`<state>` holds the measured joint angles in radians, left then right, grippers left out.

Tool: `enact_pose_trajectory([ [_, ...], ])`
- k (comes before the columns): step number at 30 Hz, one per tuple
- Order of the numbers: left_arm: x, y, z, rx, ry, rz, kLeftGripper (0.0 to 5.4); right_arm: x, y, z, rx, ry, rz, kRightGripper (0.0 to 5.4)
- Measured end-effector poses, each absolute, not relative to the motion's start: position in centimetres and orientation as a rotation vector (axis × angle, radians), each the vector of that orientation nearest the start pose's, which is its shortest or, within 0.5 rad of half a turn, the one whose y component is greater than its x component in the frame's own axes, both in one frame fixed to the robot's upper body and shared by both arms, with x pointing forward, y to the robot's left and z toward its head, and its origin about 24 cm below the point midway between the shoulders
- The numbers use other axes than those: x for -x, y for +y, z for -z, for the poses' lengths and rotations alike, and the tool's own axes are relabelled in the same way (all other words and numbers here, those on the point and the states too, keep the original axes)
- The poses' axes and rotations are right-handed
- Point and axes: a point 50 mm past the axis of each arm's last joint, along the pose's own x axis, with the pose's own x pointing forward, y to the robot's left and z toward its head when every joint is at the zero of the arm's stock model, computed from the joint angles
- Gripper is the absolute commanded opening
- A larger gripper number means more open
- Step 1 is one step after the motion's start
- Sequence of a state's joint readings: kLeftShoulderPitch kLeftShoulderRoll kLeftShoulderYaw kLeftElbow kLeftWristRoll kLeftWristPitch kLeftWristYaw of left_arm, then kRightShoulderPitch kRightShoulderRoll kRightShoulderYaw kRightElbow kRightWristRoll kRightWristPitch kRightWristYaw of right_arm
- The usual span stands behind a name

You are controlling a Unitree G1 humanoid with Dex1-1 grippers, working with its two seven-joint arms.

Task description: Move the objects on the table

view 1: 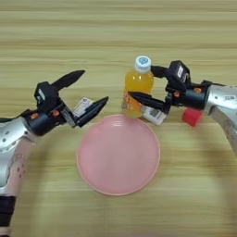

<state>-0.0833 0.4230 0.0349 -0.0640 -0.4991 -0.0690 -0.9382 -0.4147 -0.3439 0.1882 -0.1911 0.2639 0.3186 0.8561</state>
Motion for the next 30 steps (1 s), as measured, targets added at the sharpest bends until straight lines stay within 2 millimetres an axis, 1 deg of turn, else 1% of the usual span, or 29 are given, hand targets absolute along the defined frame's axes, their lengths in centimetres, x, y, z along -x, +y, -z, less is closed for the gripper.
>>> enact_pose_trajectory([
  [4, -24.5, 17.9, -10.1, -0.046, -0.224, 0.981, 5.40, -27.7, -9.6, -15.2, 0.242, -0.138, -1.165, 3.55],
  [10, -24.3, 16.3, -9.5, -0.018, -0.200, 1.036, 5.40, -27.2, -9.2, -16.1, 0.244, -0.185, -1.188, 3.55],
  [16, -24.5, 15.1, -9.4, -0.020, -0.204, 1.064, 5.40, -26.6, -8.6, -16.4, 0.246, -0.198, -1.219, 3.55],
  [21, -24.5, 14.7, -9.4, -0.016, -0.204, 1.079, 5.40, -26.0, -7.9, -16.7, 0.241, -0.221, -1.255, 3.55],
  [28, -24.8, 14.1, -9.5, -0.010, -0.210, 1.091, 5.40, -25.8, -7.3, -16.5, 0.234, -0.219, -1.279, 3.55],
  [30, -24.8, 14.0, -9.5, -0.007, -0.210, 1.094, 5.16, -25.7, -7.1, -16.4, 0.233, -0.216, -1.289, 3.55],
])
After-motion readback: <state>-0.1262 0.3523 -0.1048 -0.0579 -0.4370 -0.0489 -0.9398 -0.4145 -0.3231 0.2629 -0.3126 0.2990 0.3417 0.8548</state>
